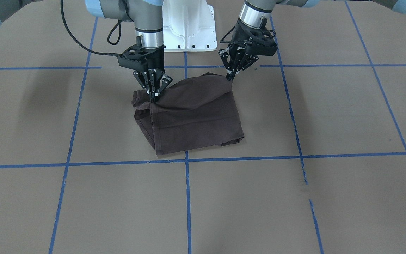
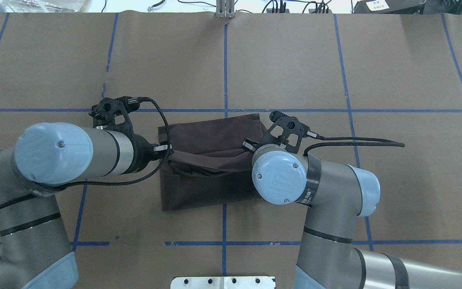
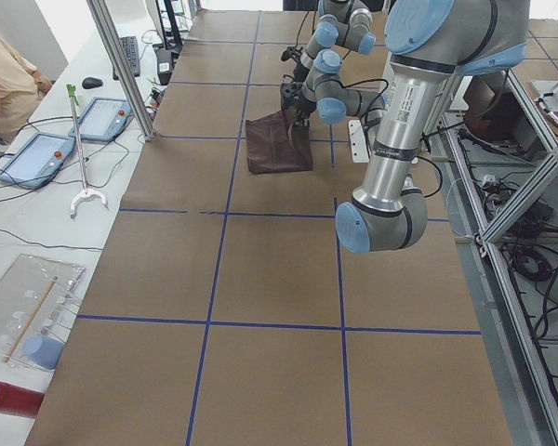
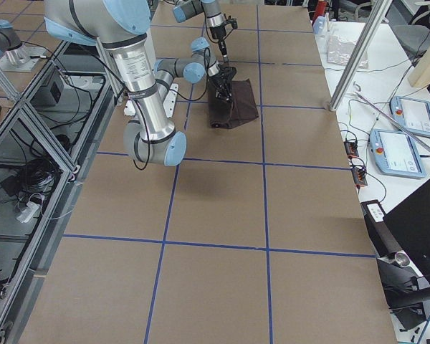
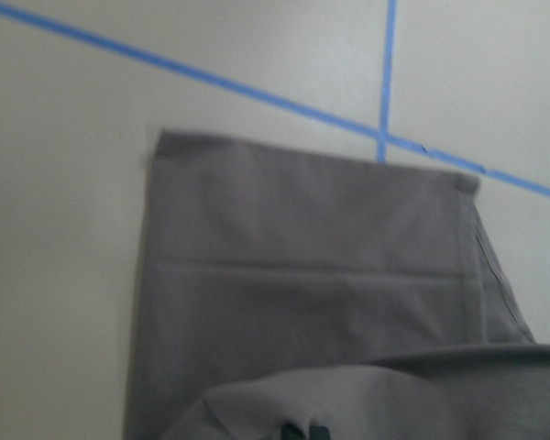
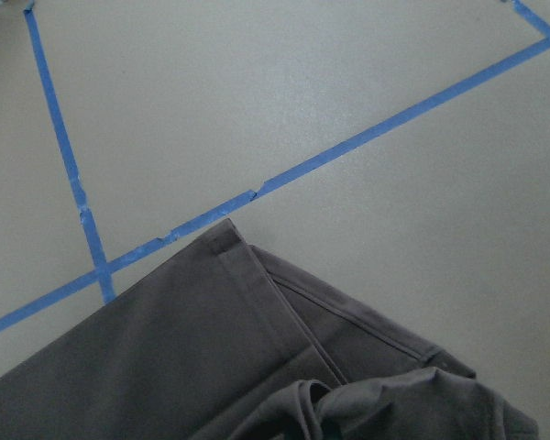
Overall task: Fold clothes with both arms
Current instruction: 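Lift the near edge with both grippers and fold it away from the robot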
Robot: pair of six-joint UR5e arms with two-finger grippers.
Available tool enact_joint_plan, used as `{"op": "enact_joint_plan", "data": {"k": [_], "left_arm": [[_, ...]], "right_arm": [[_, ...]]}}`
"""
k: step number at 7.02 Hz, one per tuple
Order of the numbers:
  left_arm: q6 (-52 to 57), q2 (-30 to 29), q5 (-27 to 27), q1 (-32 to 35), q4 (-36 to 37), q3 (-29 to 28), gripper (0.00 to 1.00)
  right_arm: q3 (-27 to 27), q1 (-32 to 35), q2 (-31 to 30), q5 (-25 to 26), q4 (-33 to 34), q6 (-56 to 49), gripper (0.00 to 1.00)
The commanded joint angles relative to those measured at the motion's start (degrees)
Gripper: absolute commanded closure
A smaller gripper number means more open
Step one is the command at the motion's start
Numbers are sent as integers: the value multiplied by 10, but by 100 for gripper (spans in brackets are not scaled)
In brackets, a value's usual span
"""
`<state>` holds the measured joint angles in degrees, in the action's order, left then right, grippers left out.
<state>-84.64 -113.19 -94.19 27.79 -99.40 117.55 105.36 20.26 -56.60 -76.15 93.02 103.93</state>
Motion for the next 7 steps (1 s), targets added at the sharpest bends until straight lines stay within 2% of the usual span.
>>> {"op": "enact_joint_plan", "data": {"k": [1, 3, 7], "left_arm": [[23, -10, 1, 21, -65, -92, 100], [25, -39, 2, 31, -105, -171, 100], [26, -49, 4, 30, -106, -217, 100]], "right_arm": [[-72, 10, 22, -2, -42, -3, 100], [-116, 16, 41, -2, -62, -4, 100], [-153, 22, 58, -3, -62, -5, 100]]}}
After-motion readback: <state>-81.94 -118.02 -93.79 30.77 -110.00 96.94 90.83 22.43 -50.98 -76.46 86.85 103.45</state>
